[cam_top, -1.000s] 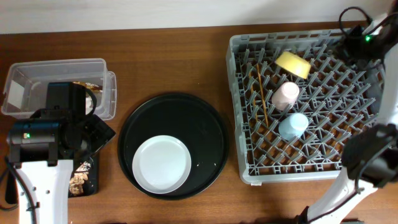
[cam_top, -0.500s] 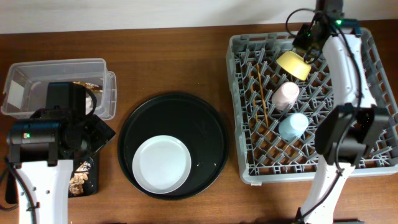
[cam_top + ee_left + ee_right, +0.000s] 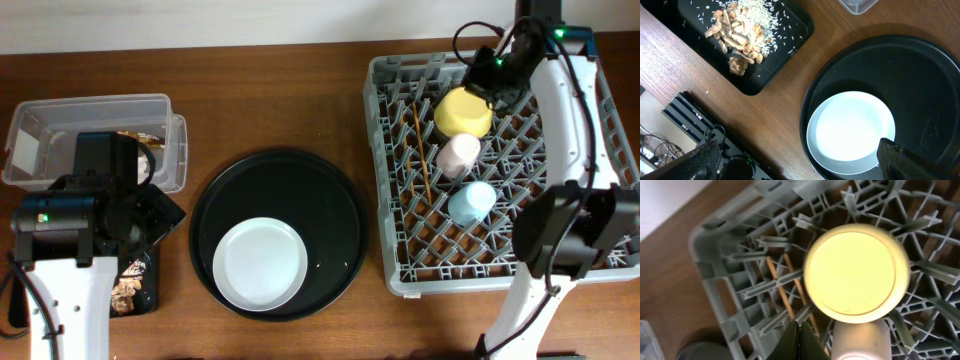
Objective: Sort waste into correct bins and load items into the dishwasher rack
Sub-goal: 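Reach the right gripper to the white plate and lift it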
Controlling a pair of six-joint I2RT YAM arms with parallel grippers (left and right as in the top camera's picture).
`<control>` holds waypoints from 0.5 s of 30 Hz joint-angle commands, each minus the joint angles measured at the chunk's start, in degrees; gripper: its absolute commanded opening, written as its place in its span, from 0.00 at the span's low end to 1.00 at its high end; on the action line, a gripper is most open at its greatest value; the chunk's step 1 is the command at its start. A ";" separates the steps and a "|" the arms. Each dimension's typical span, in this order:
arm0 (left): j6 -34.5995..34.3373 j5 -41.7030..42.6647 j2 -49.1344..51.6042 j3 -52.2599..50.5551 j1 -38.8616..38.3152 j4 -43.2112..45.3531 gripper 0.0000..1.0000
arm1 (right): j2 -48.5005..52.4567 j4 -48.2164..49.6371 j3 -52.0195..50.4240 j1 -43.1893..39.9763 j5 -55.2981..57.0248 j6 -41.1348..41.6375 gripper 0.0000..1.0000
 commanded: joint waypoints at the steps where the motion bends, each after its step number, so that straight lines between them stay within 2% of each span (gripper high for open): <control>1: 0.09 -0.20 -0.50 0.37 0.20 -0.07 0.99 | -1.81 0.39 0.13 0.35 2.08 0.02 0.05; 4: 0.09 -0.20 -0.50 0.37 0.20 -0.07 0.99 | -1.90 -3.43 0.13 1.11 -2.71 -1.20 0.04; 7: 0.09 -0.20 -0.50 0.37 0.20 -0.07 0.99 | -1.99 -7.54 0.13 5.77 -18.99 -12.22 0.07; 9: 0.09 -0.20 -0.50 0.37 0.20 -0.07 0.99 | -1.97 -11.85 0.13 11.61 -18.10 -16.35 0.13; 12: 0.09 -0.20 -0.50 0.37 0.20 -0.07 0.99 | -1.97 -16.33 0.13 21.53 -11.32 -16.50 0.20; 15: 0.09 -0.20 -0.50 0.37 0.20 -0.07 0.99 | -1.86 -16.98 0.07 33.88 -0.76 -16.48 0.80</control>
